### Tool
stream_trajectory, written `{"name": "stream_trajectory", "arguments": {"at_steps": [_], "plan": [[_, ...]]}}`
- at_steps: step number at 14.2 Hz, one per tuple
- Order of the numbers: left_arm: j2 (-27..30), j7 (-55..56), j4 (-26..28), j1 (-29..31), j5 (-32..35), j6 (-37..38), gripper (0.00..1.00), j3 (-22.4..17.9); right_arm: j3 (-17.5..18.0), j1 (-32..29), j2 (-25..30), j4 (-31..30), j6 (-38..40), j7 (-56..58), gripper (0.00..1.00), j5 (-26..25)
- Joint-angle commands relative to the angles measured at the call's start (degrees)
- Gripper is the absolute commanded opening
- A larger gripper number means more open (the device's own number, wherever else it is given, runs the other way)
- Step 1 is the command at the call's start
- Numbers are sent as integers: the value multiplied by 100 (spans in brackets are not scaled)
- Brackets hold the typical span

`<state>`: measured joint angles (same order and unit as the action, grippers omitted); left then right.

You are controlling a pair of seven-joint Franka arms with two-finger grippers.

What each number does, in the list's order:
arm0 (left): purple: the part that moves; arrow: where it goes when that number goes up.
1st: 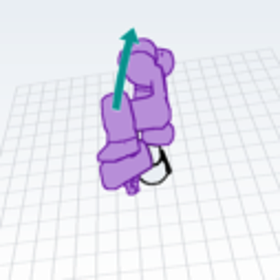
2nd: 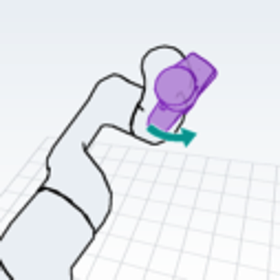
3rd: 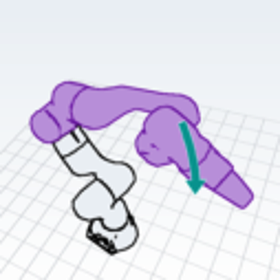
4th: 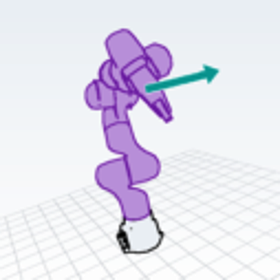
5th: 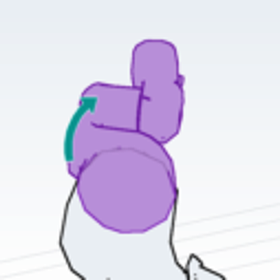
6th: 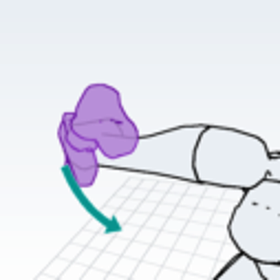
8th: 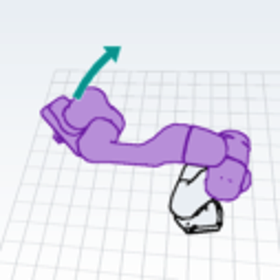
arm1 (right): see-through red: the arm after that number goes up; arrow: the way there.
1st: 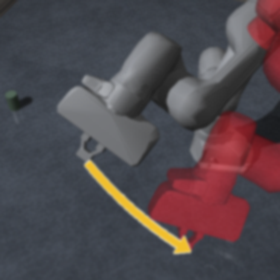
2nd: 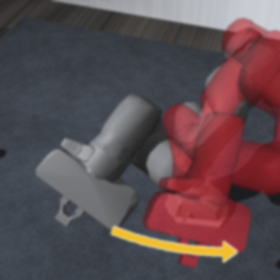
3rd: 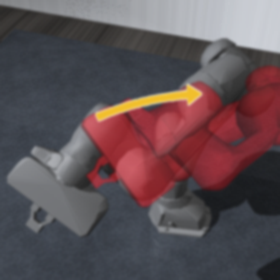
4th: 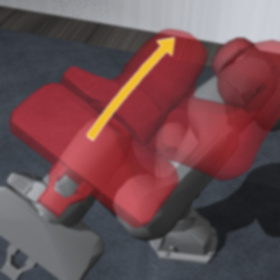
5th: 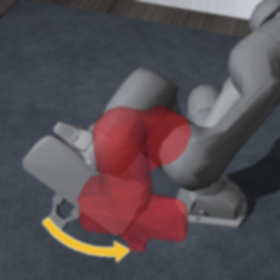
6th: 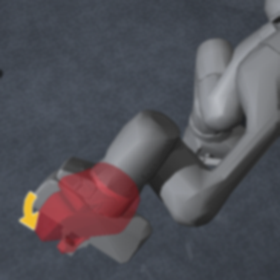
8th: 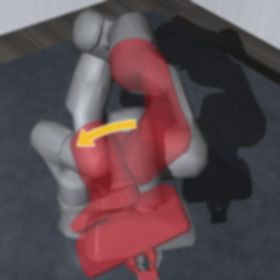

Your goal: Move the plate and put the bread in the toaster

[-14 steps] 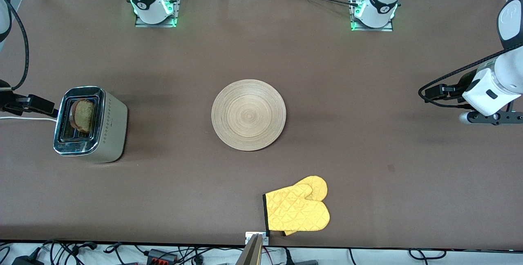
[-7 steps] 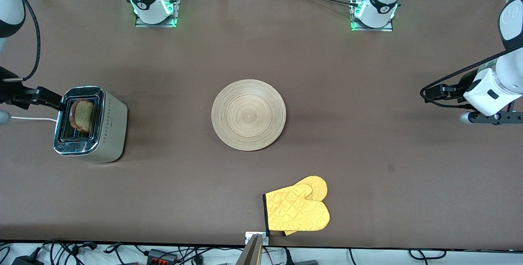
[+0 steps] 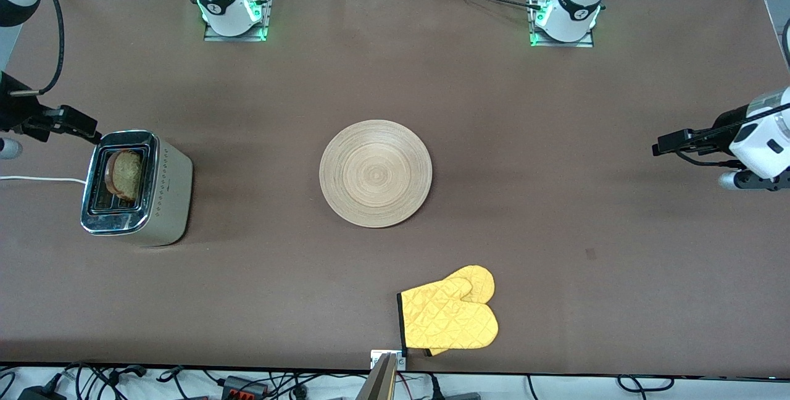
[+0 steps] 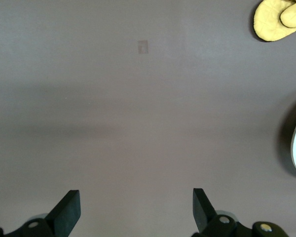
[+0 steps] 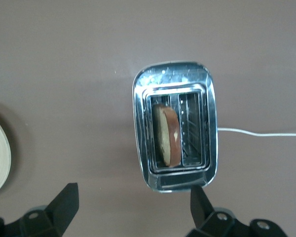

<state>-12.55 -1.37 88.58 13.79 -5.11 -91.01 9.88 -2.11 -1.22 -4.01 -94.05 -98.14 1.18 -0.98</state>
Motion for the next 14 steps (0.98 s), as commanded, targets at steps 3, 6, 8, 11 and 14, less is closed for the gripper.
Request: {"name": "stream_trajectory", "arguments": {"at_steps": [3, 6, 8, 11, 14], "plan": [[-133, -548, 36, 361, -350, 31, 100, 32, -70, 52, 523, -606, 75, 101, 100, -78], [-107, -593, 19, 353, -368, 31, 100, 41, -61, 52, 541, -588, 173, 75, 100, -78], [-63, -584, 18, 318, -351, 22, 100, 49, -61, 43, 533, -571, 120, 75, 100, -69], [-2, -531, 27, 265, -307, 22, 100, 67, -61, 52, 480, -518, 67, 66, 100, -8], [34, -522, 18, 168, -272, 30, 100, 67, -70, 43, 497, -518, 137, 75, 100, 10]]}}
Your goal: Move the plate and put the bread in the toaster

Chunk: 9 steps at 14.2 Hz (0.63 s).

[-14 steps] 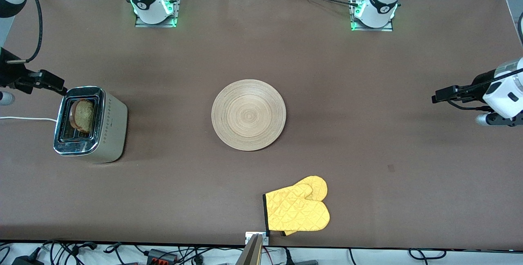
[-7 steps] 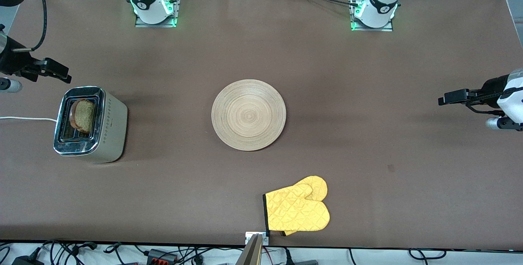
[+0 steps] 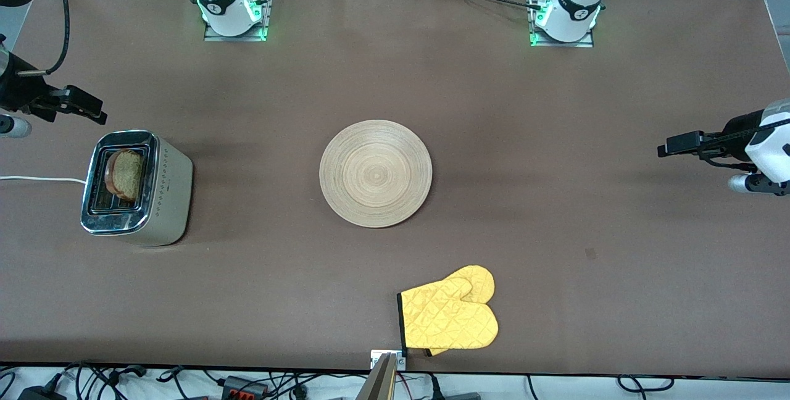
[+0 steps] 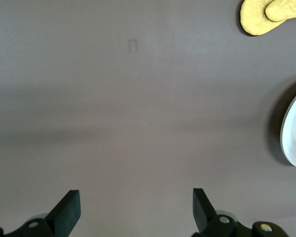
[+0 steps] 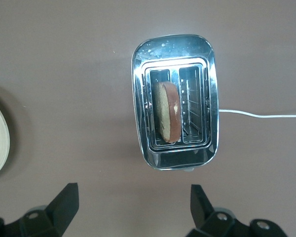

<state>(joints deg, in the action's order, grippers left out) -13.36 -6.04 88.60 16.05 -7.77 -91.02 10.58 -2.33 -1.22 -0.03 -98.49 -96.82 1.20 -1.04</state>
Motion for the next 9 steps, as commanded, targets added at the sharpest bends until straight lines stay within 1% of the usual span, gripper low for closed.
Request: {"name": "stream_trajectory", "arguments": {"at_steps": [1, 9], "plan": [[114, -56, 17, -84, 3, 32, 100, -3, -49, 43, 108, -74, 5, 73, 100, 8], [114, -73, 17, -84, -6, 32, 100, -12, -57, 43, 143, -82, 23, 91, 100, 16]]}}
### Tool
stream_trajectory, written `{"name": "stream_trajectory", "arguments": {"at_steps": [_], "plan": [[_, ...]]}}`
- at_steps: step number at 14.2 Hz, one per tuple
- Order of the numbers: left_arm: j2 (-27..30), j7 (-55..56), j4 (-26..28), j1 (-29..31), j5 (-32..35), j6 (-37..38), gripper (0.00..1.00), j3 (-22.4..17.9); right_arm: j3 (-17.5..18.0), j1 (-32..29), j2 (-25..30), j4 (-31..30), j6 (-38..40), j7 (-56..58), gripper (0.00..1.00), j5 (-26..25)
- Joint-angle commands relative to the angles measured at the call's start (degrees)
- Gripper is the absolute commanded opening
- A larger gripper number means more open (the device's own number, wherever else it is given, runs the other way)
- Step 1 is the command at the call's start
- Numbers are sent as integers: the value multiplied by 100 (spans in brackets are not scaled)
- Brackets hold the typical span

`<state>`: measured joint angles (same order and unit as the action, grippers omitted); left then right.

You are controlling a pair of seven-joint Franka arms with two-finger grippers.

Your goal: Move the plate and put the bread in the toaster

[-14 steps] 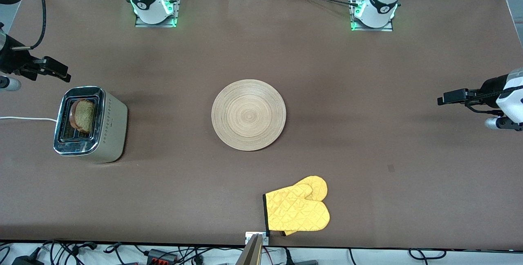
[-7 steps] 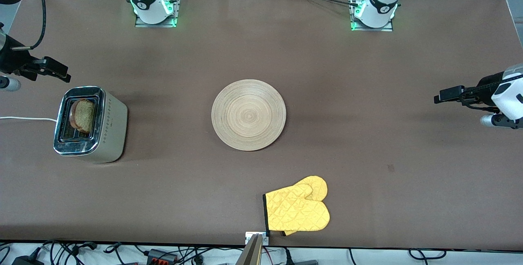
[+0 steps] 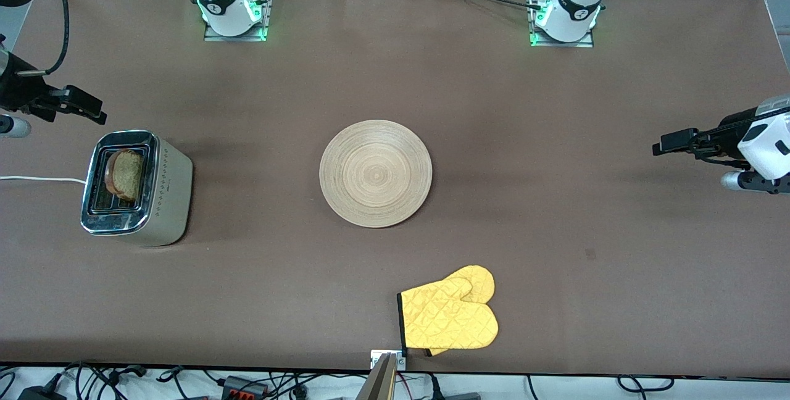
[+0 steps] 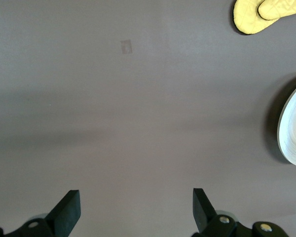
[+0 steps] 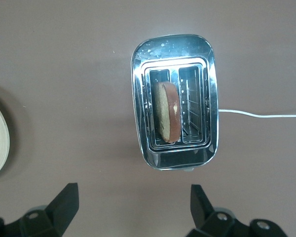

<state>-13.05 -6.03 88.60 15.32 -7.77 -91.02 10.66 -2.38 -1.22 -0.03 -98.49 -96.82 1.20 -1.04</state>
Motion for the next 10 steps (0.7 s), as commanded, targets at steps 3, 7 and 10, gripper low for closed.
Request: {"name": "stream_trajectory", "arguments": {"at_steps": [3, 7, 10], "plan": [[58, -135, 17, 32, -14, 49, 100, -38, -52, 43, 169, -82, 31, 91, 100, 16], [-56, -599, 17, 243, -102, 40, 100, -46, -52, 43, 178, -82, 31, 108, 100, 7], [-145, -1049, 9, 428, -357, 23, 100, -46, -52, 43, 178, -82, 31, 126, 100, -1]]}}
